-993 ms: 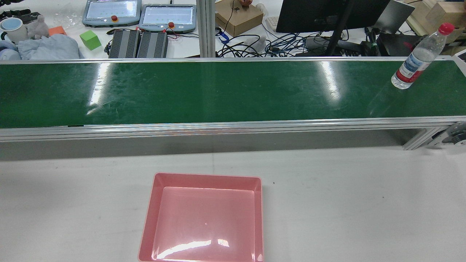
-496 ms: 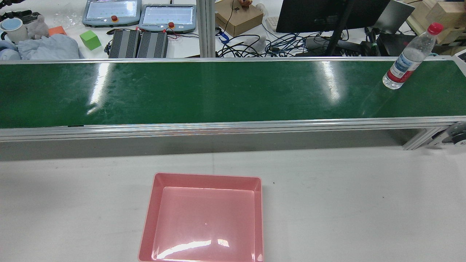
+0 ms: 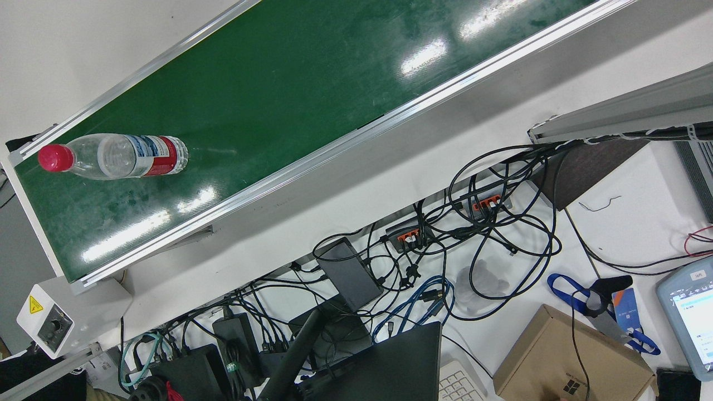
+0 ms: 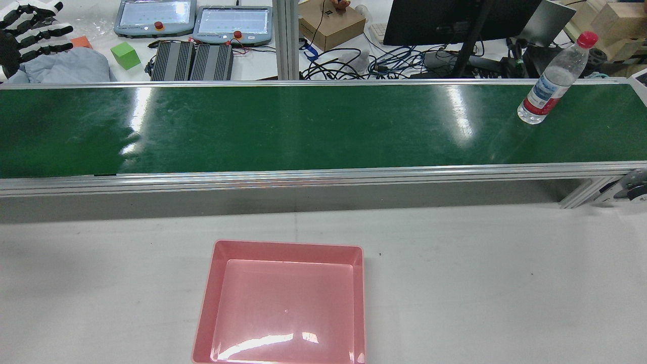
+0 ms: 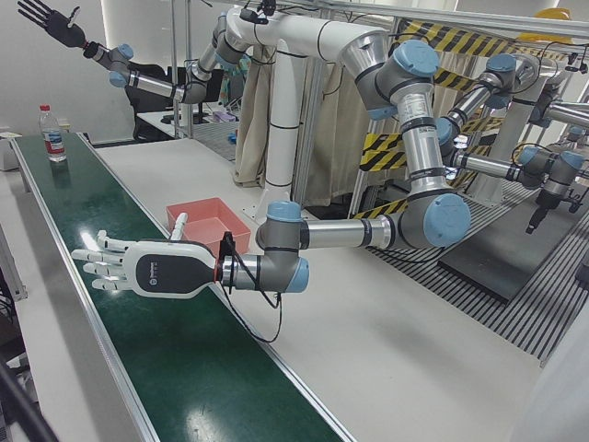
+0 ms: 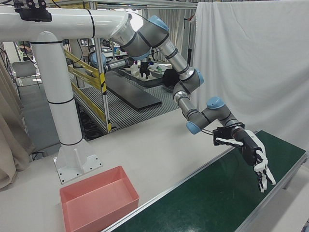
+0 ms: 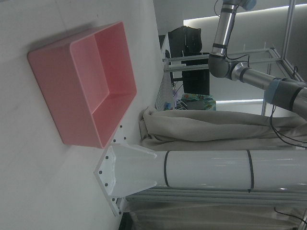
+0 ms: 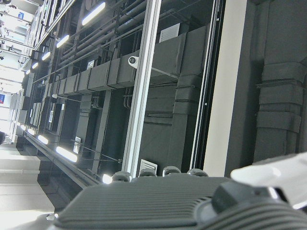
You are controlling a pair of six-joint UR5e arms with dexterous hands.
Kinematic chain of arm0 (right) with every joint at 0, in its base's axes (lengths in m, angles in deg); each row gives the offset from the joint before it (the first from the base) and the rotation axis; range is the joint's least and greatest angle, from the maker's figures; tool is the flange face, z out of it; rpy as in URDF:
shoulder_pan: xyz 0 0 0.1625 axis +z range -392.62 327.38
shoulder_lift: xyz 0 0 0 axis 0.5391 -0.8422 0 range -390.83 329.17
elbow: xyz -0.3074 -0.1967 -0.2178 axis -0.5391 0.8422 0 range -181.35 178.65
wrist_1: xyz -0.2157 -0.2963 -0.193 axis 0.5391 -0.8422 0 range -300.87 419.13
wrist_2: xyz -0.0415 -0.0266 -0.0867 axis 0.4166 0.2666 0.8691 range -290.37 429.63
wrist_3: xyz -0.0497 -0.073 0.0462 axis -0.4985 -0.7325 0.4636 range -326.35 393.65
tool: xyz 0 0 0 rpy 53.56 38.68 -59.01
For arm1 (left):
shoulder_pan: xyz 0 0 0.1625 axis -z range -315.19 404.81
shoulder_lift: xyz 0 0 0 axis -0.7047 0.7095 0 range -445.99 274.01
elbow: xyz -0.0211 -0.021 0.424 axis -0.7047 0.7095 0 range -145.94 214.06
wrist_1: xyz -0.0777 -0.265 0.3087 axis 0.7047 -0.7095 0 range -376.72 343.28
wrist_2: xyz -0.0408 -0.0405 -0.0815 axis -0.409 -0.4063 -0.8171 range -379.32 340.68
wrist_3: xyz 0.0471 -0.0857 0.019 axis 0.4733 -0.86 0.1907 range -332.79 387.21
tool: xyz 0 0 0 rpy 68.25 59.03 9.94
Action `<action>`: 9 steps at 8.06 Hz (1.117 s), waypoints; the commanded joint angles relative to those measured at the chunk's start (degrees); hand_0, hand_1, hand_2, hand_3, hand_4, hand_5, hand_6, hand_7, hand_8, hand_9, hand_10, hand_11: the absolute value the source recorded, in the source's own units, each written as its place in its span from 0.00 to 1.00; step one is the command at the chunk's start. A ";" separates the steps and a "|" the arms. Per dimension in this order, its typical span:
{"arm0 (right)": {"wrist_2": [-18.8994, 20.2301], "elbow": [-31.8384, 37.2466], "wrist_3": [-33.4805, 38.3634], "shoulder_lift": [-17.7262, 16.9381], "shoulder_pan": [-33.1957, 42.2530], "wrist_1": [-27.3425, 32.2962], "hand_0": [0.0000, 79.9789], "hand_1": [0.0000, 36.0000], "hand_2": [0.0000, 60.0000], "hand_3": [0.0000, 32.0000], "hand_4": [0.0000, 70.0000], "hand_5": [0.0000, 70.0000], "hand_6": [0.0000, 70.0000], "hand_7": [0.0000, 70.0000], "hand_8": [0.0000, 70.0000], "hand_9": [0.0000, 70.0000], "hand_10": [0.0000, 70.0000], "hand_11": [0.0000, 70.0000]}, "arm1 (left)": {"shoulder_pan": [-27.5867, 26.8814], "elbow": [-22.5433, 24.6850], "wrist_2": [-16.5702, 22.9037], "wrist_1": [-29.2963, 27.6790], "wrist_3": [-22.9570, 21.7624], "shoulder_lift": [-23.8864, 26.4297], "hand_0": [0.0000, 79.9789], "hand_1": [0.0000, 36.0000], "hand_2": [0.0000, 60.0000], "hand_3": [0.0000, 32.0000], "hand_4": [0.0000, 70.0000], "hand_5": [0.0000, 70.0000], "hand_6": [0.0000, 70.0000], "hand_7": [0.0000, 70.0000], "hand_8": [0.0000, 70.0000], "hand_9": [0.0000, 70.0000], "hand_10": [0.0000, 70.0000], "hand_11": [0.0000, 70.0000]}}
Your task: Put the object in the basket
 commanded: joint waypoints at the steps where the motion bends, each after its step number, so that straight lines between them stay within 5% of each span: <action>1: 0.00 0.01 0.05 0.00 0.06 0.00 0.00 0.00 0.00 0.00 0.00 0.00 0.00 0.00 0.00 0.00 0.00 0.00 | 0.07 -0.25 0.18 0.04 -0.08 0.23 0.62 0.11 0.00 0.28 0.07 0.53 0.08 0.08 0.18 0.17 0.13 0.20; 9: 0.00 -0.08 -0.04 0.00 0.06 0.00 0.00 0.00 0.00 0.00 0.00 0.00 0.00 0.00 0.00 0.00 0.00 0.00 | 1.30 0.19 0.80 0.74 -0.17 0.23 0.62 0.10 0.00 0.31 0.04 0.47 0.06 0.08 0.15 0.15 0.09 0.15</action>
